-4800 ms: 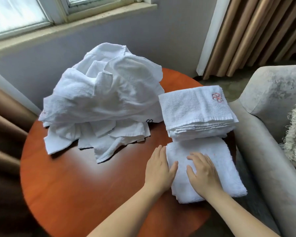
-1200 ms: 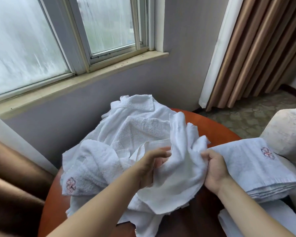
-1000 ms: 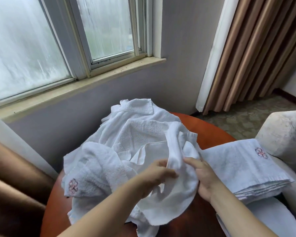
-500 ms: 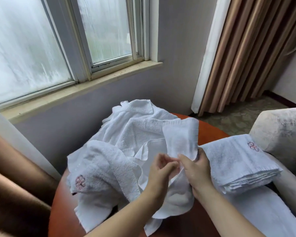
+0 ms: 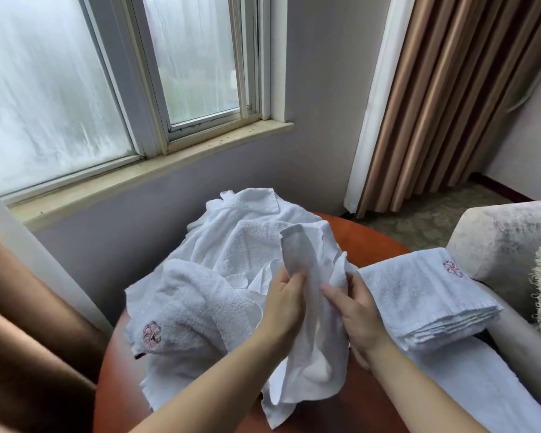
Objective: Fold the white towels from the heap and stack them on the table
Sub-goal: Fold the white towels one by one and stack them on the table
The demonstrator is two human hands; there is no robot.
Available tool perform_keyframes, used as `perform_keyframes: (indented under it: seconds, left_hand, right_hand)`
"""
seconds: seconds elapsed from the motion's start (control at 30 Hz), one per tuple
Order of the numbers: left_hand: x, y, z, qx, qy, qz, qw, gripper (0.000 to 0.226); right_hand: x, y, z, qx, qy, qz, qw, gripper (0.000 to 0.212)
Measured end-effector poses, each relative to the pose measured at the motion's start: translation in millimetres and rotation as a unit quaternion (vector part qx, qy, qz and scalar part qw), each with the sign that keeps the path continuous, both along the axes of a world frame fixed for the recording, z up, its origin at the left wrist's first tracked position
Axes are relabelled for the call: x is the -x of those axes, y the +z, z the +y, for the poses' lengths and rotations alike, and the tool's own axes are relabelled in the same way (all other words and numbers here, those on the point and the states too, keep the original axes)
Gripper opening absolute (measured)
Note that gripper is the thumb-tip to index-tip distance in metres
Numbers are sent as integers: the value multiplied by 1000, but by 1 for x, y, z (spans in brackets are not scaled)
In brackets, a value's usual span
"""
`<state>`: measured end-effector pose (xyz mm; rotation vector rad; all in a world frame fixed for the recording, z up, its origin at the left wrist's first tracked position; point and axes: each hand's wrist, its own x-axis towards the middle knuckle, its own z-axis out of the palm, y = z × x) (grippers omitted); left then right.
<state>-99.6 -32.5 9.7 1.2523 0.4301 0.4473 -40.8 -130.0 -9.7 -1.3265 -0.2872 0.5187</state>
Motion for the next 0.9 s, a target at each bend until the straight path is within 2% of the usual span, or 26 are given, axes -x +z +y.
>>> perform_keyframes:
  seconds: [0.1, 0.2, 0.3, 0.43, 0.53, 0.57, 0.63, 0.7, 0.73, 0.8, 0.83, 0.9]
  left_hand:
    - [-2, 3, 0, 7, 13, 5, 1000, 26]
    - [-3, 7, 8, 50, 12, 9, 999, 32]
    - [-2, 8, 17, 67, 9, 28, 997, 9]
    - [0, 7, 29, 69, 26, 45, 996, 20]
    - [1, 8, 31, 61, 57, 48, 995, 12]
    - [1, 9, 29, 50, 57, 52, 996, 17]
    - [0, 10, 22, 28, 31, 49, 998, 28]
    - [-2, 13, 10, 1, 1, 23, 1000, 20]
    - [-3, 14, 3, -15, -10, 13, 1000, 23]
    - [-5, 17, -6, -44, -26, 4, 999, 31]
    - [-6, 16, -8, -54, -24, 0, 998, 32]
    - [-5, 17, -11, -46, -13, -15, 999, 34]
  right_hand:
    - [-3, 1, 2, 9, -10, 98, 995, 16]
    - [-13, -3, -1, 32, -33, 159, 986, 25]
    - [-26, -1, -3, 35, -106, 177, 978, 29]
    - [-48, 9, -7, 74, -249, 166, 951, 43]
    - [-54, 21, -11, 108, -330, 63, 936, 44]
    - [-49, 27, -11, 112, -330, 13, 937, 40]
    - [-33, 33, -5, 116, -284, -82, 948, 29]
    - [-14, 32, 5, 120, -209, -181, 954, 26]
    - [-4, 31, 9, 127, -165, -233, 950, 28]
    - [9, 24, 15, 146, -92, -317, 933, 45]
    - [13, 22, 17, 157, -78, -340, 924, 53]
    - [16, 22, 17, 163, -81, -371, 910, 57]
